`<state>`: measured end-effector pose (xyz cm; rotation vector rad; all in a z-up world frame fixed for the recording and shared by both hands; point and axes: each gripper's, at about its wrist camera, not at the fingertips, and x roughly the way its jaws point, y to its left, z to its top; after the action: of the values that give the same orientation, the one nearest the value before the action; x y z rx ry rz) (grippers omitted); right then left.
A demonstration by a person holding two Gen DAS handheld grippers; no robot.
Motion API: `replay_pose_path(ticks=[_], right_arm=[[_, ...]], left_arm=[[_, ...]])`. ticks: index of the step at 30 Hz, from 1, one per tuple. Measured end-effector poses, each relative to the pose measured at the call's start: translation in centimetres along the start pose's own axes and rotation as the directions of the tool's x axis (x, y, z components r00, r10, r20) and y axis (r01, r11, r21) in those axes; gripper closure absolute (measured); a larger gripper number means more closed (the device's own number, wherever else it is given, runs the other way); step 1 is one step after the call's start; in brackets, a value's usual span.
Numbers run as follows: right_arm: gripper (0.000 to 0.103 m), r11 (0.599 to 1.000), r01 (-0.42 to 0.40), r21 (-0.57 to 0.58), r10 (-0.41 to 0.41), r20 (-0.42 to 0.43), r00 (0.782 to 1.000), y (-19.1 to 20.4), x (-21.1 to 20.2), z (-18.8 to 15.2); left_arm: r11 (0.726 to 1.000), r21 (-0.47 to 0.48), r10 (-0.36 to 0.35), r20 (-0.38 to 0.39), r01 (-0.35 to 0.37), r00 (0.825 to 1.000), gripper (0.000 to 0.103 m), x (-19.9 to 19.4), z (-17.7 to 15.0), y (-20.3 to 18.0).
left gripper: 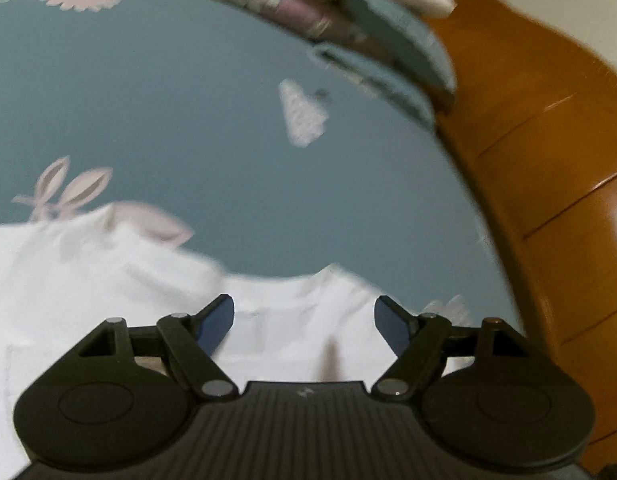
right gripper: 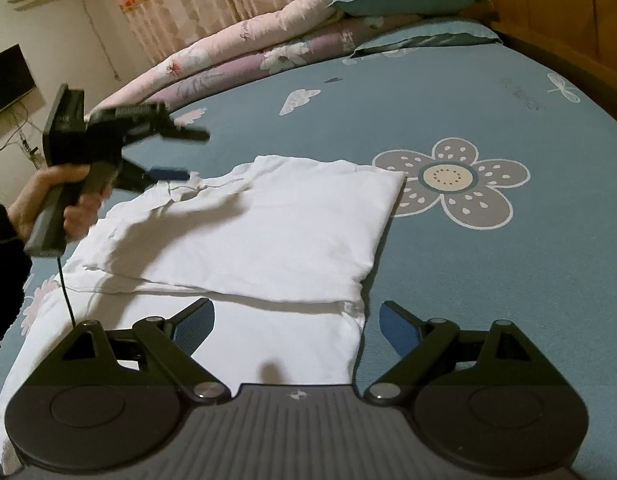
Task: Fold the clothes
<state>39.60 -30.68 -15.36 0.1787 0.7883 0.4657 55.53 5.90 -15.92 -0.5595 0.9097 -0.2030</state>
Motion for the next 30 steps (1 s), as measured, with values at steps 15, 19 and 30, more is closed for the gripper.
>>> replay_pose_path(ticks=[15, 19, 30], right_arm=[[0.010, 1.000, 0.011, 0.001, -0.011, 0.000, 1.000, 0.0, 0.2, 0.0], [0.010, 1.000, 0.017, 0.003, -0.017, -0.005, 1.000, -0.1, 0.4, 0.0], [0.010, 1.000, 0.018, -0.005, -0.018, -0.006, 1.000, 0.0, 0.6, 0.0]], left_arm=[[0.999, -0.043, 0.019, 0.033, -0.018, 0.999, 0.023, -2.3, 0.1, 2.9], [0.989, -0.056, 0.142, 0.124, -0.136, 0.982, 0.024, -2.9, 0.0, 4.9], [0.972, -0.135, 0.215, 0.157, -0.194, 0.964, 0.024, -3.2, 1.1, 6.6]])
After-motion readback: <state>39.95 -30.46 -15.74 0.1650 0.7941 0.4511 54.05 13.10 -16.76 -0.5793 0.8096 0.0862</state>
